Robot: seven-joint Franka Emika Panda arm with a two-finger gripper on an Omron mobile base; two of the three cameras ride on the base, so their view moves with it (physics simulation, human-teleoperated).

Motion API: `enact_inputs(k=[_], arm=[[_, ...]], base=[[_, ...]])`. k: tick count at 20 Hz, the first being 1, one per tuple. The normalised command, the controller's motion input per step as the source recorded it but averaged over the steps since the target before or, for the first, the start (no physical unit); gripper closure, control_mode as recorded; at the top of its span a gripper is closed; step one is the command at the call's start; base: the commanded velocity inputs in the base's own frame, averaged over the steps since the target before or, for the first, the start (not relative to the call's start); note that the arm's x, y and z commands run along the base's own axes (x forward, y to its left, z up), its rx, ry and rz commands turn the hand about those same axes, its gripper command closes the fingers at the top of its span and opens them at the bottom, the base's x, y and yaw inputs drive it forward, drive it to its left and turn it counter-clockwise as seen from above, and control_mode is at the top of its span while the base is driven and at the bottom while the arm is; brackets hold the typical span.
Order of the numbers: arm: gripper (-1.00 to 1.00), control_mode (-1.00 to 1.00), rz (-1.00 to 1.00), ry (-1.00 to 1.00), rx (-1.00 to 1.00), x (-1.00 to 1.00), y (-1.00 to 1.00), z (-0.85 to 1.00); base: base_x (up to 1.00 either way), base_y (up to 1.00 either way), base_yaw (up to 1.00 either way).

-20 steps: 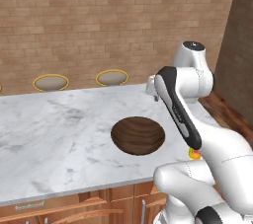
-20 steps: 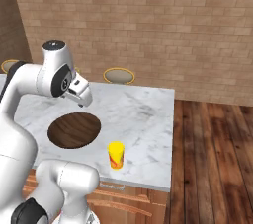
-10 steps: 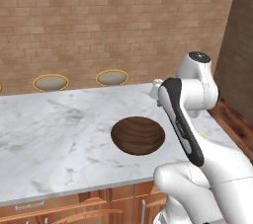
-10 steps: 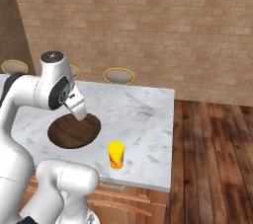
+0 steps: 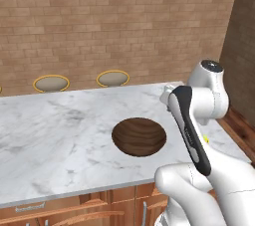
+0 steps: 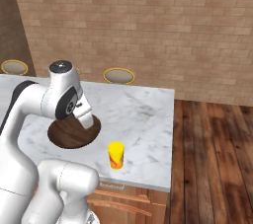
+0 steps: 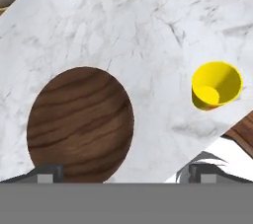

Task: Pick the cup and bowl and place them in the sink. Then turn on the water.

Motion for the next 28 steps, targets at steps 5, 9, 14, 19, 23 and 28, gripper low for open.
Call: enact_inputs(k=[5, 9, 14, 19, 23, 28], arm=[[-1.00, -1.00, 0.00, 0.03, 0.00, 0.00, -0.30, -0.09], [-1.00, -1.00, 0.00, 0.02, 0.00, 0.00, -0.33, -0.09], [-1.00, -1.00, 0.04, 0.05, 0.00, 0.00, -0.32, -0.12], [-1.00, -1.00, 0.14, 0.08, 0.00, 0.01, -0.29, -0.14], [-1.00, -1.00, 0.18, 0.08, 0.00, 0.02, -0.15, -0.28], [-1.00, -1.00, 0.19, 0.03, 0.00, 0.08, -0.08, -0.28]], base=[[0.00, 0.00, 0.00], [0.00, 0.00, 0.00], [0.00, 0.00, 0.00], [0.00, 0.00, 0.00], [0.00, 0.00, 0.00], [0.00, 0.00, 0.00]])
